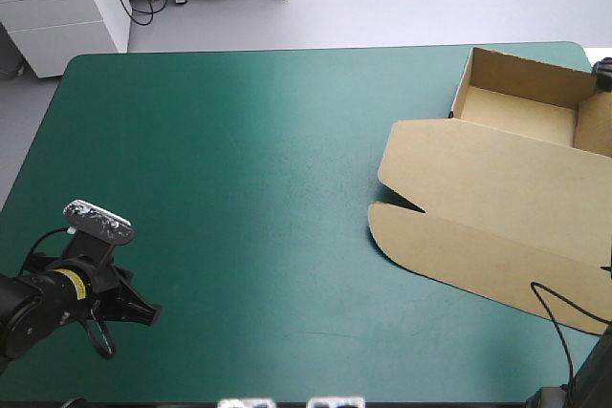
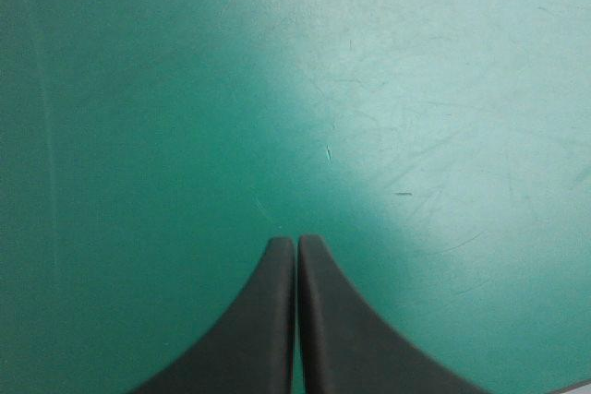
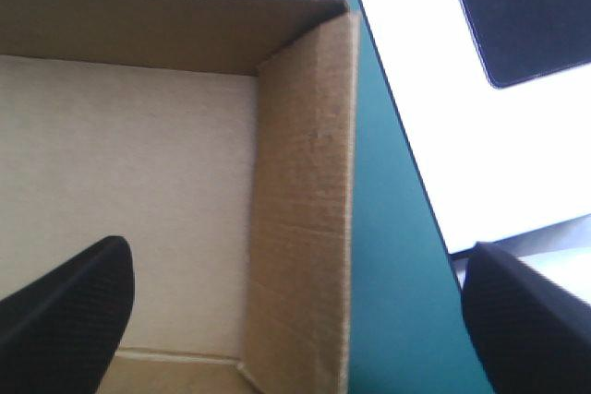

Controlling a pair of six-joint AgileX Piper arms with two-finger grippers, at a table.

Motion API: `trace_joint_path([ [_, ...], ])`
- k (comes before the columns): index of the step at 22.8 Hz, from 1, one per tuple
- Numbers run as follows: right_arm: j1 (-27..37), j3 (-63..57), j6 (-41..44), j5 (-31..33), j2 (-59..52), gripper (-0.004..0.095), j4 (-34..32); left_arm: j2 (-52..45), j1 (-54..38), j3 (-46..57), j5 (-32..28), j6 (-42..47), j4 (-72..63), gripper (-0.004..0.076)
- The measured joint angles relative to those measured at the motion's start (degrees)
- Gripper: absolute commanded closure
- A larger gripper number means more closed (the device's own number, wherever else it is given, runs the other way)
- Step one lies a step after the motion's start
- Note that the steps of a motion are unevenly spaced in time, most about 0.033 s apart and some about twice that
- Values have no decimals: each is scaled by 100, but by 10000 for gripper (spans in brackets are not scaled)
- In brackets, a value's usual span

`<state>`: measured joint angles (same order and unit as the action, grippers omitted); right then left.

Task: Fold the box

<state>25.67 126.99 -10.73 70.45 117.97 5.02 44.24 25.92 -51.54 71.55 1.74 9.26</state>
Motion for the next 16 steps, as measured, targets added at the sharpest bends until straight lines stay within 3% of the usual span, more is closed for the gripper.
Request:
trace_joint_path([
  [1,0,100,24,79,-231,226,314,0,0,0,0,0,4,731],
  [3,0,136,12,127,-701,456,1026,0,0,0,-34,0,-8,731],
  [4,0,136,-54,127,-866,644,1348,0,0,0,-53,0,-8,731],
  [5,-30,136,-229,127,-1156,750,1925,0,0,0,-117,6,-8,731],
  [6,-73,123,-329,127,-1320,929,2188,0,0,0,-179,6,-8,731],
  [7,-222,50,-526,127,-1627,917,2535,0,0,0,-300,11,-8,731],
  [10,-703,-271,-788,127,-2169,918,2712,0,0,4,-460,23,-8,731],
  [16,-2160,-1768,-1135,127,-3472,918,2224,0,0,11,-585,23,-8,731],
])
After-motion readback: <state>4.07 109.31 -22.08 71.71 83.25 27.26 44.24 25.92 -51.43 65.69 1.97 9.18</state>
